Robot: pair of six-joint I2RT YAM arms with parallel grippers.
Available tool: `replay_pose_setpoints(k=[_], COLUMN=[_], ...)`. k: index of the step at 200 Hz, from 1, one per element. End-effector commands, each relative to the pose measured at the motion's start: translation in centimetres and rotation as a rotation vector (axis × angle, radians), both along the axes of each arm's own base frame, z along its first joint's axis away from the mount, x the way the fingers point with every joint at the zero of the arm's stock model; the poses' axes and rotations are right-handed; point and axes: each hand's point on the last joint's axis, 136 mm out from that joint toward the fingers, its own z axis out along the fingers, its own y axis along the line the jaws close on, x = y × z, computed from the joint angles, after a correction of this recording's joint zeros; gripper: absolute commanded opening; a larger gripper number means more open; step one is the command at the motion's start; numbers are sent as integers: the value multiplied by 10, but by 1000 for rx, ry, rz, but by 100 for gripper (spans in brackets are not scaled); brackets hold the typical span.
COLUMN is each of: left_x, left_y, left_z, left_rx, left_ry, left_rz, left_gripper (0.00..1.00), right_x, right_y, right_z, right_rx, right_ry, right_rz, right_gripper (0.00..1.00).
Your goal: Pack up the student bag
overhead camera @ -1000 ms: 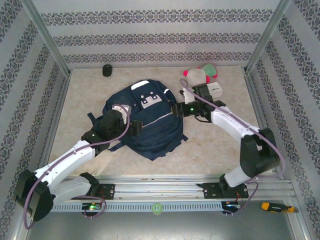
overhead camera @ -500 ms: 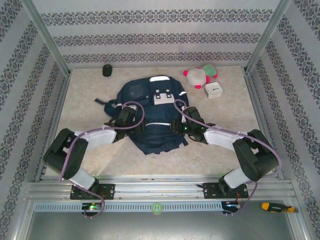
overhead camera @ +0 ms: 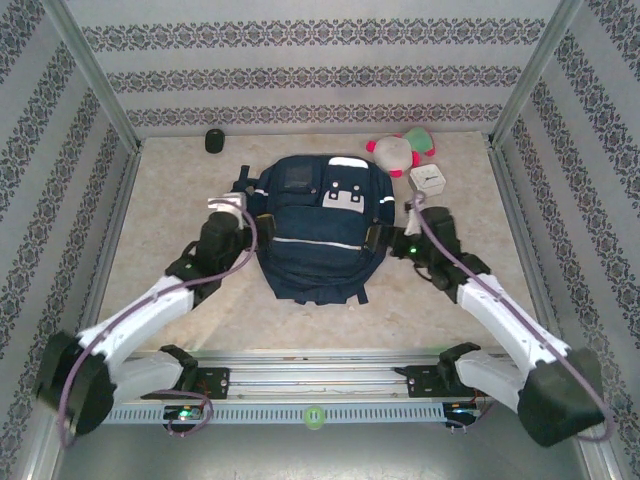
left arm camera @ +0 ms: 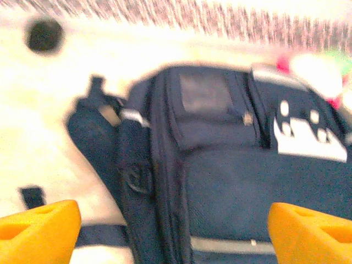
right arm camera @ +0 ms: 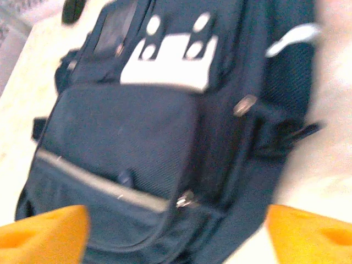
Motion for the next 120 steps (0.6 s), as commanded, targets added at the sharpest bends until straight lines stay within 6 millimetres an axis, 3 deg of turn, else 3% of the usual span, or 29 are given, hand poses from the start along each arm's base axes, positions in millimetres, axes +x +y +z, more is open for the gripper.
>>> replay_pose_setpoints(k=[1,30,65,82,106,120], left_x=[-5,-11,-19,-18,0,15], left_y=[53,90,114,118,106,104], left_z=[7,0,-42,-67,-65,-76], left_rx=[211,368,417,395,358,403], left_ry=[-106,-200,-217,-201,-293,-302], left_rz=[176,300,361,324,233,204], left_gripper=[100,99,99,99,99,99], right_x=[0,16,25,28,34,41], right_y=[-40,-91,-129,-136,-133,-129], right_z=[8,12,-21,-42,-63,-60], right_rx=[-136,-292,-413,-415,-382,-372], right_ry=[-48,-170,-174,-169,-214,-237], right_rz=[-33,-128,-205,-210,-191,-171], right_gripper=[98,98,98,98,98,98])
